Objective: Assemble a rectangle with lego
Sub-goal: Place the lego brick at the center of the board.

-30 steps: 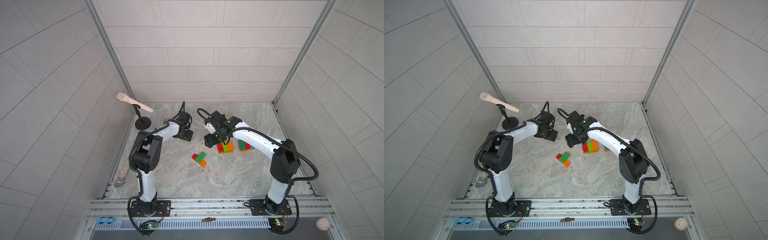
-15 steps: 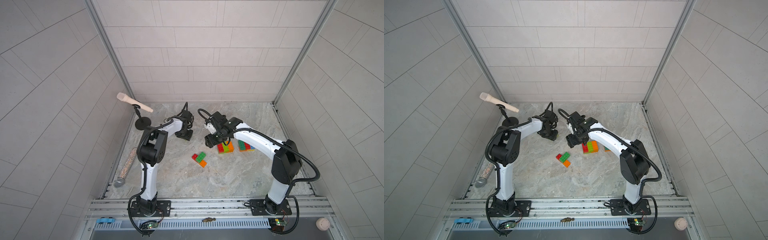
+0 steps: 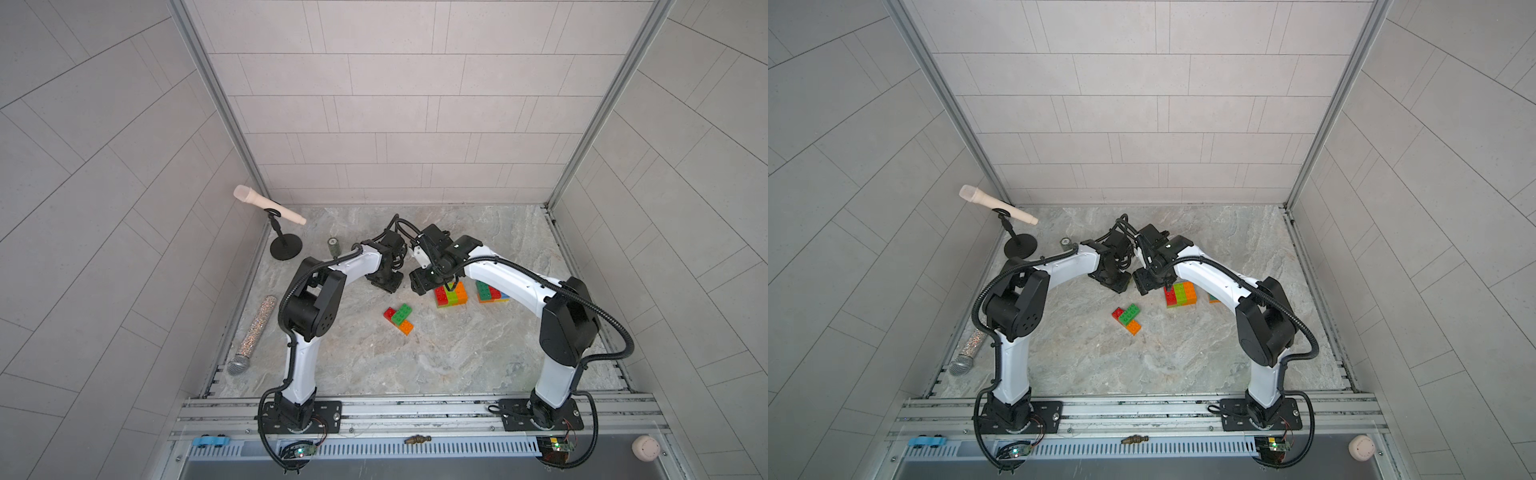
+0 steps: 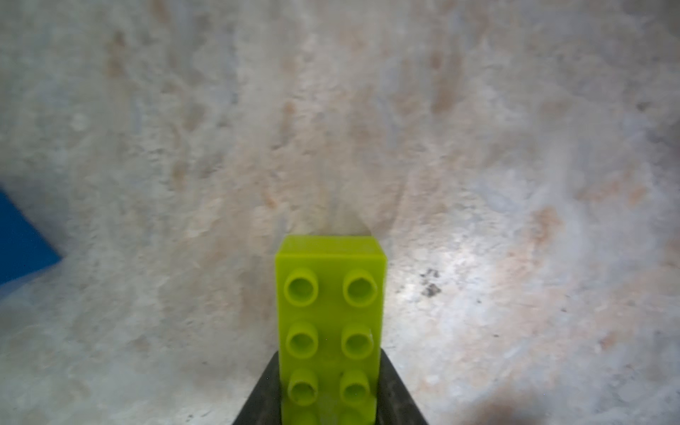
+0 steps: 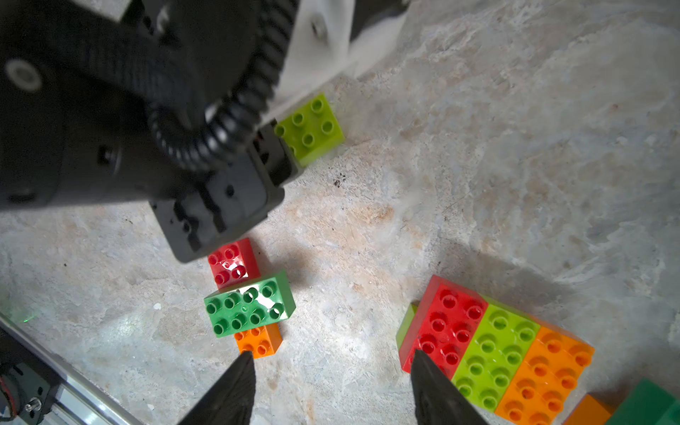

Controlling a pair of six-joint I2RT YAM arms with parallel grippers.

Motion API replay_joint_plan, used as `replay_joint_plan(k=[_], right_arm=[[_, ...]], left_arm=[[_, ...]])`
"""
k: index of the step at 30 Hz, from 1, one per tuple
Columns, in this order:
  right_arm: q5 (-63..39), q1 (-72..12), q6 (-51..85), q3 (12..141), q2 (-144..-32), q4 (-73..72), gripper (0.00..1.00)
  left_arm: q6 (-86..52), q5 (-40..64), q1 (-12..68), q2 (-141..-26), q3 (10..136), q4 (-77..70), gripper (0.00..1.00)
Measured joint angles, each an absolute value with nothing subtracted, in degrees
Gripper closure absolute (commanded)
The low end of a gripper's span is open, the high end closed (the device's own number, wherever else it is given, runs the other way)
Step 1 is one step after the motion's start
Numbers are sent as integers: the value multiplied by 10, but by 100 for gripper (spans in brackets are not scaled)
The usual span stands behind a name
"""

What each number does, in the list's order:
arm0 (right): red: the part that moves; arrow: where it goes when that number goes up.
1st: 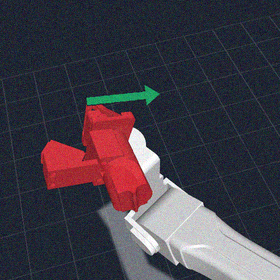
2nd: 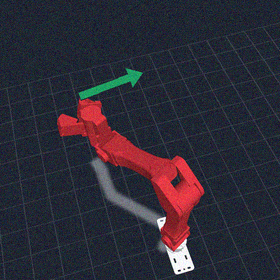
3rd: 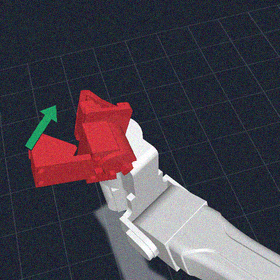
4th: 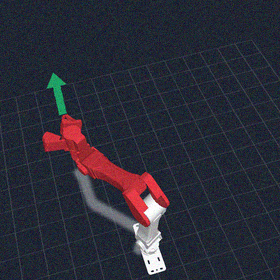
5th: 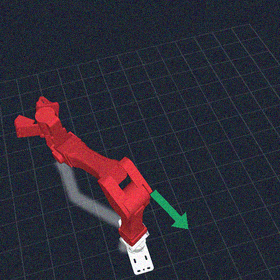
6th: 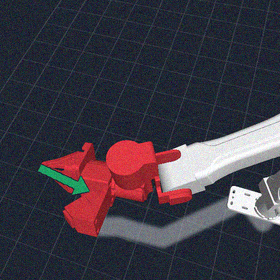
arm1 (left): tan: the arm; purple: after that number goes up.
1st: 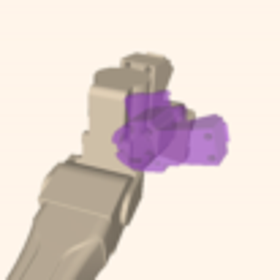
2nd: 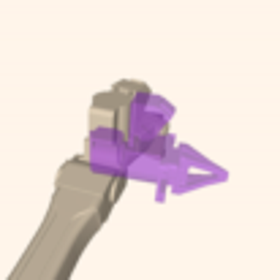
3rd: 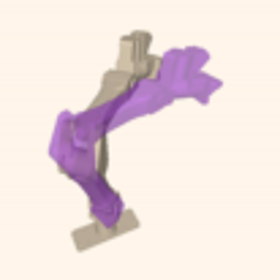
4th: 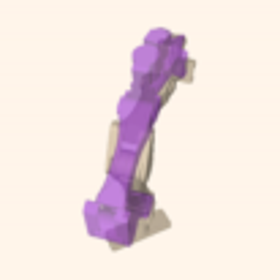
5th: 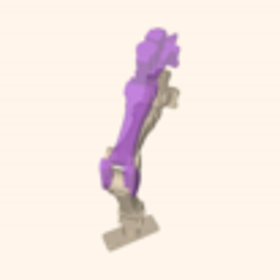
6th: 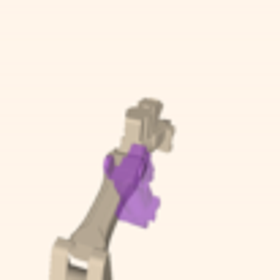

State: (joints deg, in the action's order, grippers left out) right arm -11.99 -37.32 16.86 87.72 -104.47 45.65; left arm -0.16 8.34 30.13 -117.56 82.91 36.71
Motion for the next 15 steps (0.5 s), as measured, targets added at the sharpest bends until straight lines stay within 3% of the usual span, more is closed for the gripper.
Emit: replay_joint_plan(k=[4,6,15], right_arm=[[-100,-373,162,877,-1061,455,29],[-95,-371,155,877,-1063,451,27],[-80,-364,113,935,-1129,439,21]], left_arm=[[3,89,310,-1175,829,369,41],[5,89,310,-1171,829,375,34],[-22,103,232,-1022,780,400,29]])
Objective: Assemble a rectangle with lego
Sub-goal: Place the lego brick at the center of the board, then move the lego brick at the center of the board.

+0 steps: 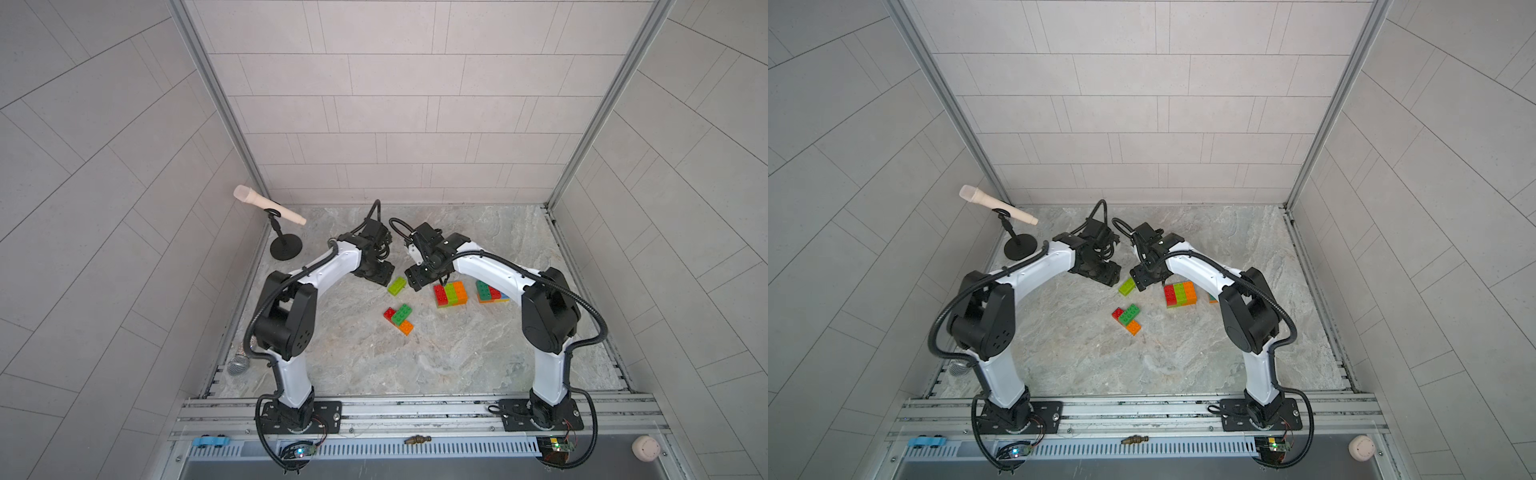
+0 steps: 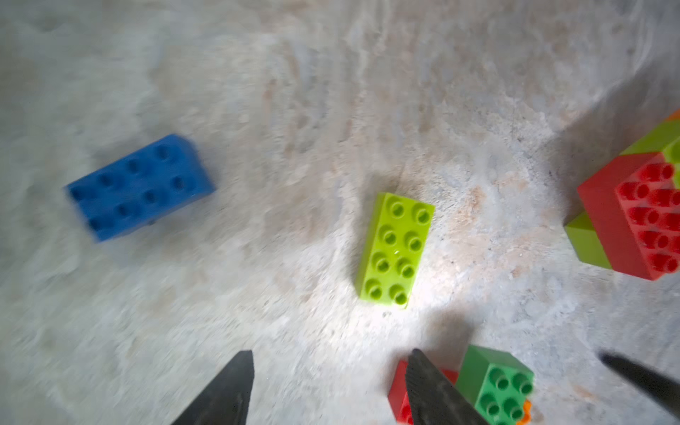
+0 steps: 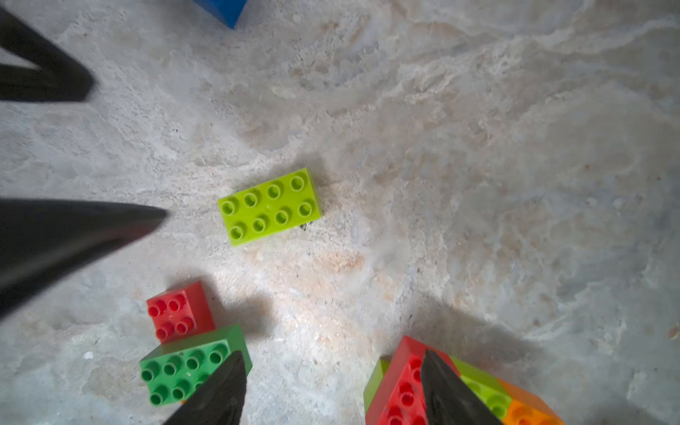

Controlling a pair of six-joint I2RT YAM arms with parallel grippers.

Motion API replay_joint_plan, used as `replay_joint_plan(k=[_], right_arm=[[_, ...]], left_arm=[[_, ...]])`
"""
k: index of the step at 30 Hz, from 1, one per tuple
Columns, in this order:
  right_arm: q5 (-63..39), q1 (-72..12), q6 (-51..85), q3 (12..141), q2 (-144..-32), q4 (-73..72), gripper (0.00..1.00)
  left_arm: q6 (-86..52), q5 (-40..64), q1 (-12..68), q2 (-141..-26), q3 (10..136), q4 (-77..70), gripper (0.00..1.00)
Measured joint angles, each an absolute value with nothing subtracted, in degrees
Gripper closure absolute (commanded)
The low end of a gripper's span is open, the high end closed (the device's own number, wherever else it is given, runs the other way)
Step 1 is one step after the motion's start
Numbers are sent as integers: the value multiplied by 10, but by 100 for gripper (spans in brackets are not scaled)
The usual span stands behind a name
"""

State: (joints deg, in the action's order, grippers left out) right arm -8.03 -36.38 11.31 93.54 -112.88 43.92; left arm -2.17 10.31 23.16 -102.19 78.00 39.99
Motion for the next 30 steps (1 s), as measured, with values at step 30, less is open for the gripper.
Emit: replay_joint_plan(k=[30], right_arm=[[-51,-412,18,1234,-1378,551,20]], left_arm=[[-209,2,116,-579,403,134,6]])
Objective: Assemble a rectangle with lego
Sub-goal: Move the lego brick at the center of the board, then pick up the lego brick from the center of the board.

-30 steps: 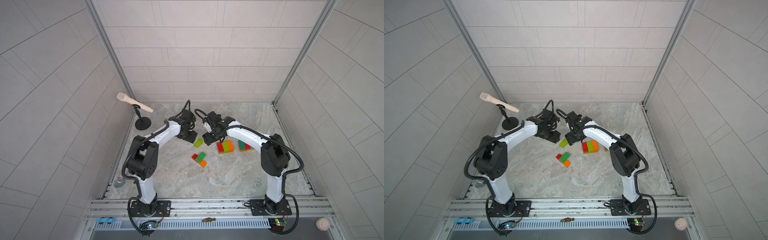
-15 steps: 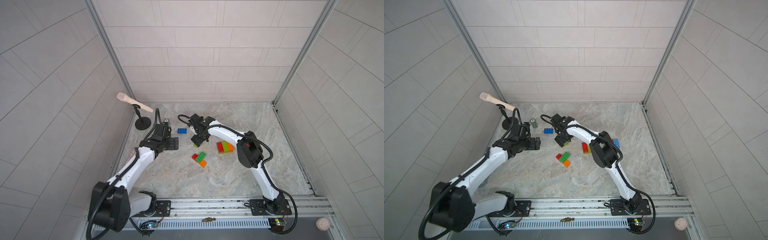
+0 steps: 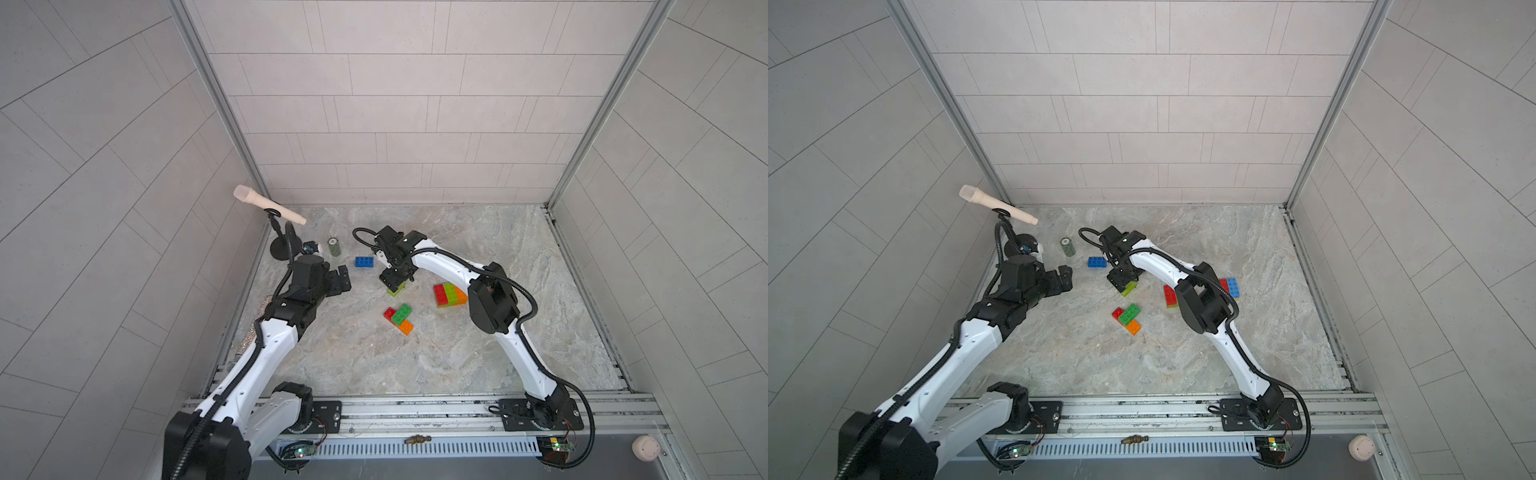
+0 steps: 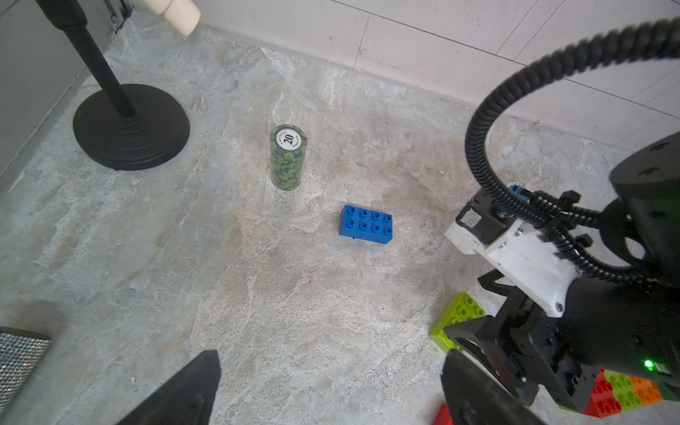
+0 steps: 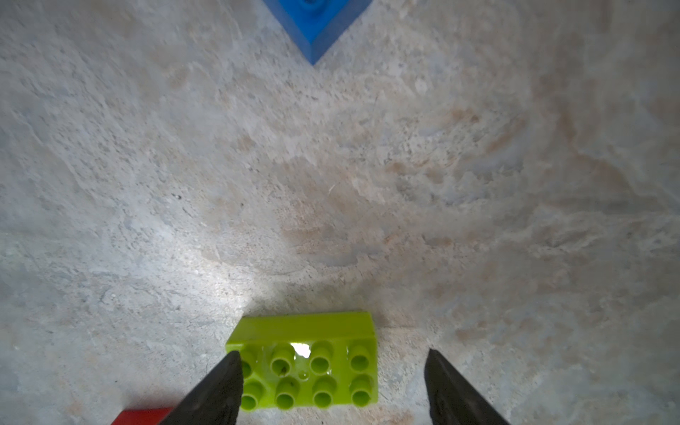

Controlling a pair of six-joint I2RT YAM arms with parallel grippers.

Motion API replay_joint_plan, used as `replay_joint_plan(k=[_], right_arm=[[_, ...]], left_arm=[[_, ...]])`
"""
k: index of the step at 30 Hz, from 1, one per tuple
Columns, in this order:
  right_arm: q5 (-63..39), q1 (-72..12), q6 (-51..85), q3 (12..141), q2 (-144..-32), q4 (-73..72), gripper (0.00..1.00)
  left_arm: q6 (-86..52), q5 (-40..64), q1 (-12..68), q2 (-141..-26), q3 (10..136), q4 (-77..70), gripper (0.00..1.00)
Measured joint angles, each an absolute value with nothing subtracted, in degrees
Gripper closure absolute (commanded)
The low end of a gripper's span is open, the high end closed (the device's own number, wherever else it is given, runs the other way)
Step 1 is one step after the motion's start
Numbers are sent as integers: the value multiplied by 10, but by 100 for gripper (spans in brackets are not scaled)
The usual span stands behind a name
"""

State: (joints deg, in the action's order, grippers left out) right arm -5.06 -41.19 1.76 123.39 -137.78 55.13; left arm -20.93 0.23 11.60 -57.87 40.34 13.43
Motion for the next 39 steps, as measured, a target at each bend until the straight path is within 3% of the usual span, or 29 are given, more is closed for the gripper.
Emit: replay_joint_plan(k=[10,26,39], right_arm=[[-81,-413,19,1199,-1360,534,18],[-79,-434,24,1150,-1326,519,16],[-59,-460,-15,1230,-1371,566,18]], left_arm=[[-216,47,110,-606,403,131,13],[-214,78,110,-617,403,123,16],[-213,91,110,-624,403,118,18]])
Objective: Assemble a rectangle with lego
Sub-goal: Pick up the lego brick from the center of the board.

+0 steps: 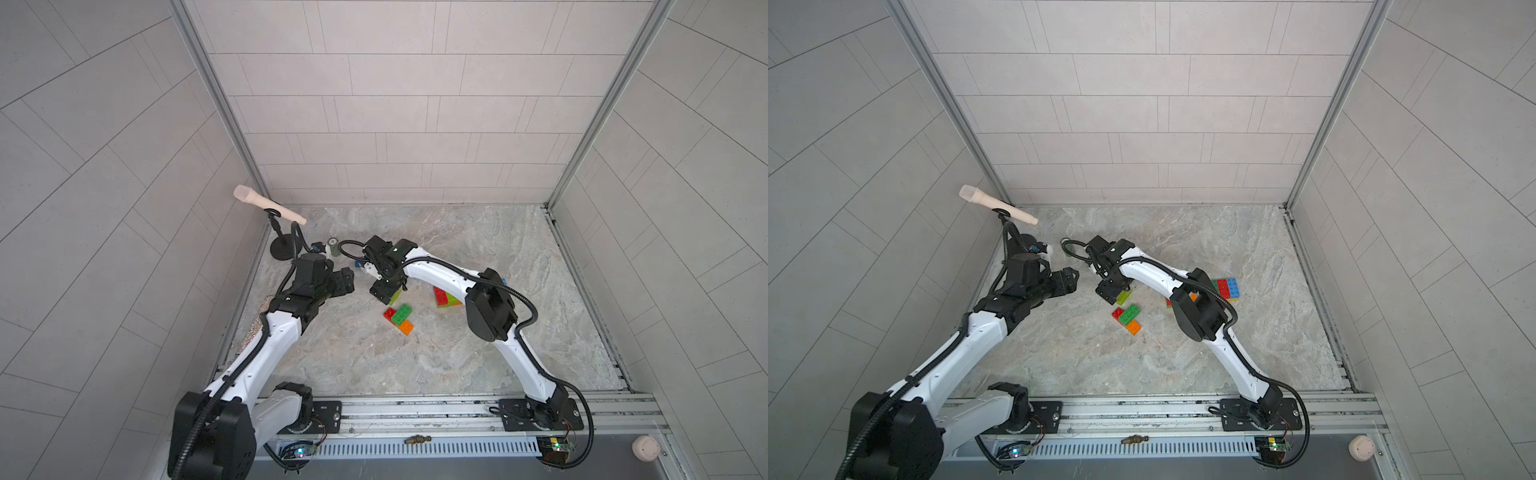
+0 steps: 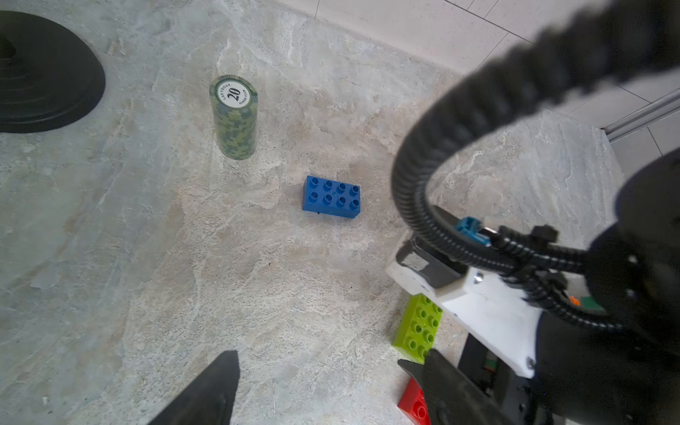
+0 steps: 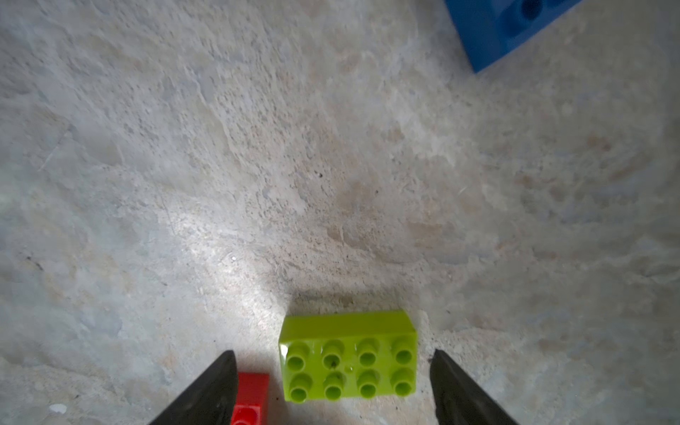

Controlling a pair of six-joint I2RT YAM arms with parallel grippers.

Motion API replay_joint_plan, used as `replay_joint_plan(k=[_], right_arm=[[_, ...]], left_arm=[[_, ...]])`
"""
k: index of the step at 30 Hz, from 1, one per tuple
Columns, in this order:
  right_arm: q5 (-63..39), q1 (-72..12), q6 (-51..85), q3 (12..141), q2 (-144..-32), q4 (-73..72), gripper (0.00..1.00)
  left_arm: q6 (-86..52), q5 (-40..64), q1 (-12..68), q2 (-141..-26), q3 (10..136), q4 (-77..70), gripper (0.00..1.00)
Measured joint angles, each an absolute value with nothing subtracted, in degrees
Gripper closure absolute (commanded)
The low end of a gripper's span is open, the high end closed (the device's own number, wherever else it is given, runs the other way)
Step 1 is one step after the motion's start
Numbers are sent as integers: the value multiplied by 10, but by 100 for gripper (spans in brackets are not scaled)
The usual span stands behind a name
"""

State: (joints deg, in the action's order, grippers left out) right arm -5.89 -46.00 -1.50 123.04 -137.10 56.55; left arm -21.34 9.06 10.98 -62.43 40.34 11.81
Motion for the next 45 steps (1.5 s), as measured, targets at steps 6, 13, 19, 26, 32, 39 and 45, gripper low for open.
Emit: replay_joint_plan(k=[6,13,19,26,32,39,45], right_arm=[[-49,-456,-21,1233,-1397,581,20],[-51,-449,-20,1233,-1398,583,31],[-60,-444,-15,1233,-1398,583,25],[-65,-440,-12,1233,-1398,583,26],[-68,-439,-8,1233,-1398,583,36],[-68,-439,7,1199,-1373,568,43],[-58,-439,26,1147,-1270,550,46]], left_arm=[[-213,93,110,-624,403,118,18],[-211,95,110,-624,403,118,19],[-211,95,110,-624,403,118,20],[-210,98,110,-624,403,118,21],[-210,101,110,-624,403,118,21],[-209,101,110,-624,403,119,25],[-197,88,121,-617,404,126,28]])
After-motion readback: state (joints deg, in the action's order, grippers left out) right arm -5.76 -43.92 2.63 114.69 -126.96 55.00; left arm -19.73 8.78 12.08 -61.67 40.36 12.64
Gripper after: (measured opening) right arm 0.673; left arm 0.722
